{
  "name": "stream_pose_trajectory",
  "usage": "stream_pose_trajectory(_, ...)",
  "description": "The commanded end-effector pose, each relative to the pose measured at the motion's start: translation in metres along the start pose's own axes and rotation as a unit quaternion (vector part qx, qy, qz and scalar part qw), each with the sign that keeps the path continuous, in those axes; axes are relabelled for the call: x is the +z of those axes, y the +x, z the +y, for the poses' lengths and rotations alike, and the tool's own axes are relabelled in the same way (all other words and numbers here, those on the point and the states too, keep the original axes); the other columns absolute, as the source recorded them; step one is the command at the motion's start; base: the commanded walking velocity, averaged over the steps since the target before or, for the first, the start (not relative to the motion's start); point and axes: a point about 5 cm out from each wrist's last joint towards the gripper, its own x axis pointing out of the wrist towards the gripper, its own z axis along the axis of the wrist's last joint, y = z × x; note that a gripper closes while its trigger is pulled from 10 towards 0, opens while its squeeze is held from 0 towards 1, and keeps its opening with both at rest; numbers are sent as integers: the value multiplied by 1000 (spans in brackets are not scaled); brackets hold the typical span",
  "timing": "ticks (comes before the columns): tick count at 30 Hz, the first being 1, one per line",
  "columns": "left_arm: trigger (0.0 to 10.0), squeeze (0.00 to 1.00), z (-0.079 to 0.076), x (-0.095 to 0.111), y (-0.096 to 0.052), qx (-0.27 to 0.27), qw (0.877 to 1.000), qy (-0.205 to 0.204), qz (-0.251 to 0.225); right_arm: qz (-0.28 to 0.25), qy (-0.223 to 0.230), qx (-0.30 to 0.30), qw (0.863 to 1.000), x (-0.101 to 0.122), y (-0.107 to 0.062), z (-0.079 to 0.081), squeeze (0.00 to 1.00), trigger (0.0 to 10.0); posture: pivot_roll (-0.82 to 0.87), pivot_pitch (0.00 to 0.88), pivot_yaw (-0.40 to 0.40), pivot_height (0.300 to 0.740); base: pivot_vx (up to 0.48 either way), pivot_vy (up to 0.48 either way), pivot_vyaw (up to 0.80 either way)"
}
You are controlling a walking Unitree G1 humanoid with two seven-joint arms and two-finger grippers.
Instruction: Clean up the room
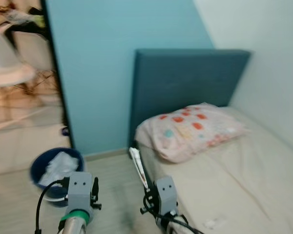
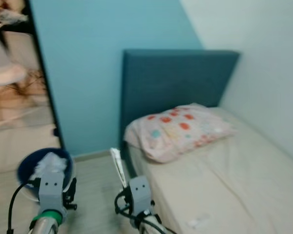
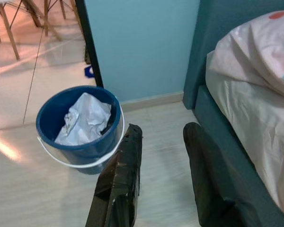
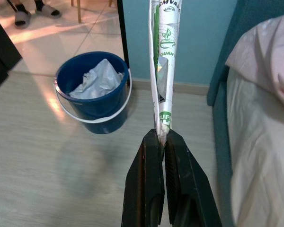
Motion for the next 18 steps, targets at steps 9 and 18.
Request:
stream_pose_trajectory(9, 10000, 0, -6, -5, 0, -9, 1000, -2, 13, 10, 2, -18, 1000, -6, -4, -8, 0, 10000, 46, 26, -34, 740, 0, 0, 800)
stream_pose_trajectory(18, 10000, 0, -6, -5, -1, -8, 1000, -2, 11, 11, 2, -22, 1000, -7, -5, -10, 0, 10000, 44, 26, -35, 740, 0, 0, 800)
